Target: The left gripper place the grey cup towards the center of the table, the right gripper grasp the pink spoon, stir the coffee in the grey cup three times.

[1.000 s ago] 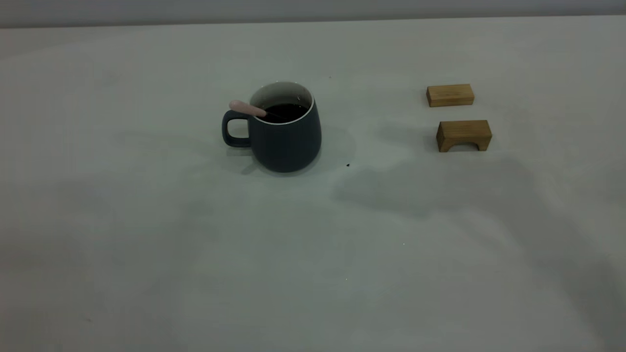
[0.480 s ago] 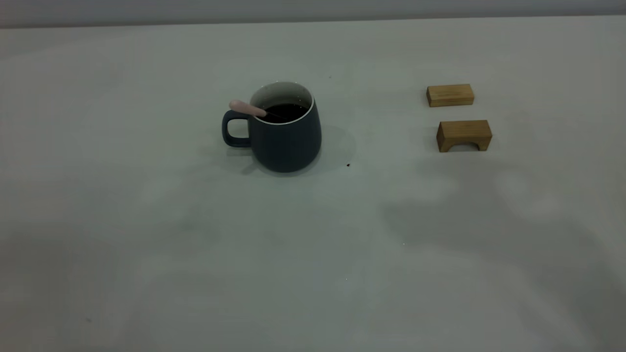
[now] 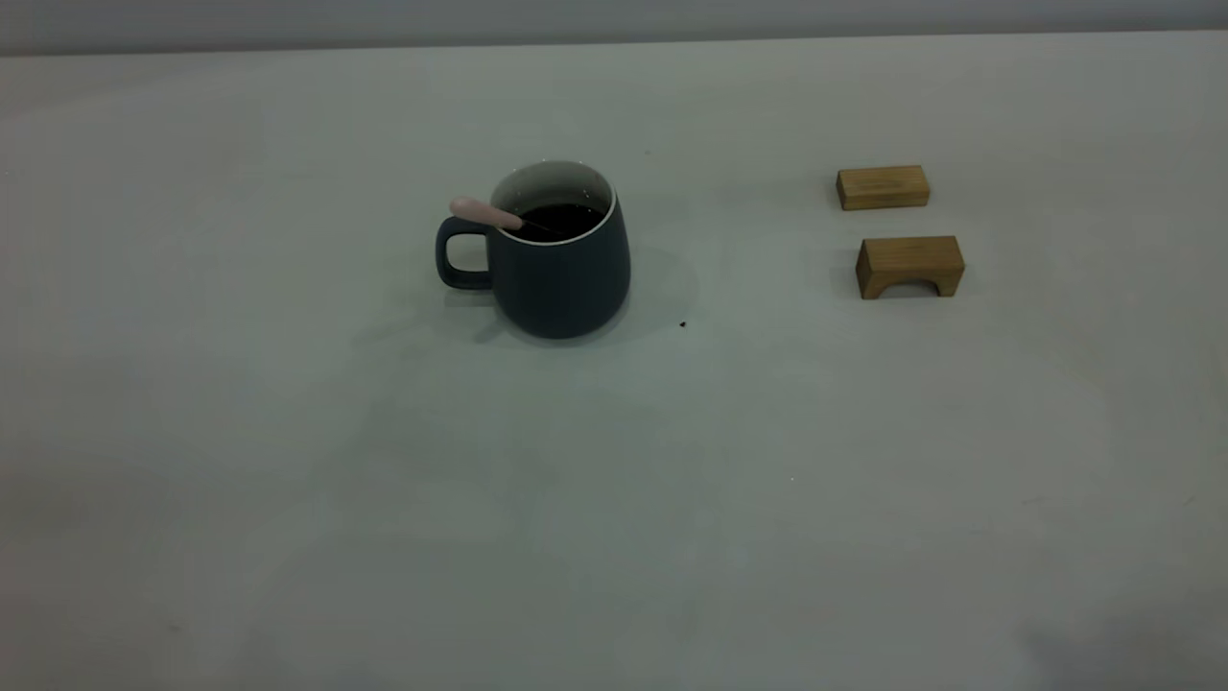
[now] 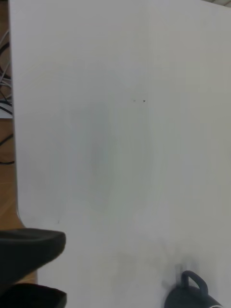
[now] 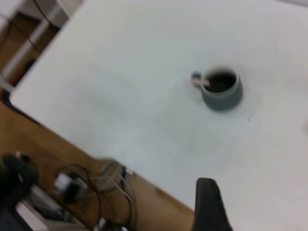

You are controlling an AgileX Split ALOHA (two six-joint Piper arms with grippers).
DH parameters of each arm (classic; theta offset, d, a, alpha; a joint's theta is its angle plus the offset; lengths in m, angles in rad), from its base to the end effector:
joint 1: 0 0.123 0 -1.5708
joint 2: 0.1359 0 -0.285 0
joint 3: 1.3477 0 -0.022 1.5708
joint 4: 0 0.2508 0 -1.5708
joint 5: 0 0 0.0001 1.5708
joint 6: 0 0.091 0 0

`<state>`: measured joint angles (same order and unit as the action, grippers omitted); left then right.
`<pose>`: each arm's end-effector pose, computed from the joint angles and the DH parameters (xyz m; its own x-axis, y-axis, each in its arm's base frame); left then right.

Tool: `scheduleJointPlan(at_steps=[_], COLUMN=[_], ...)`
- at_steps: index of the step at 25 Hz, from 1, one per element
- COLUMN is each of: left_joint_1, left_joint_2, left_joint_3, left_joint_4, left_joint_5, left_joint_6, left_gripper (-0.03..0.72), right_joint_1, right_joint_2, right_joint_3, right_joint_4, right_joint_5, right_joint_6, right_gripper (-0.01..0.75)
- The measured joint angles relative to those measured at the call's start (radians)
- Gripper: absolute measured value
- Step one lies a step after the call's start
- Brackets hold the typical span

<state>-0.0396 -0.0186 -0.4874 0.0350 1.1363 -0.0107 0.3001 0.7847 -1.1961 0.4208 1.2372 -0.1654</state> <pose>-0.0094 0.0033 0.2677 -0.5161 0.0245 -0.8562 0.0145 0.9997 0.0198 0.0860 0.0634 0.4344 -0.6111 -0.2083 -0.7636 -0.5648 0.7907 0.2362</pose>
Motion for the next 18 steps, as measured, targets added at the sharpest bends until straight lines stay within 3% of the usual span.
scheduleJointPlan(at_steps=[9, 14, 18], left_joint_1=[0.000, 0.000, 0.000], left_joint_2=[0.000, 0.000, 0.000], left_joint_3=[0.000, 0.000, 0.000], left_joint_4=[0.000, 0.000, 0.000], left_joint_5=[0.000, 0.000, 0.000], left_joint_6=[0.000, 0.000, 0.000], left_gripper=[0.247, 0.247, 0.247], right_joint_1=[-0.184, -0.270, -0.297], right_joint_2=[-0.399, -0.530, -0.602], right_joint_3=[0.436, 0.587, 0.677], right_joint_4=[-0.099, -0.165, -0.181], right_joint_5=[0.000, -0.003, -0.095], right_joint_6=[-0.120, -0.140, -0.131], right_gripper=[0.547, 0.547, 0.547])
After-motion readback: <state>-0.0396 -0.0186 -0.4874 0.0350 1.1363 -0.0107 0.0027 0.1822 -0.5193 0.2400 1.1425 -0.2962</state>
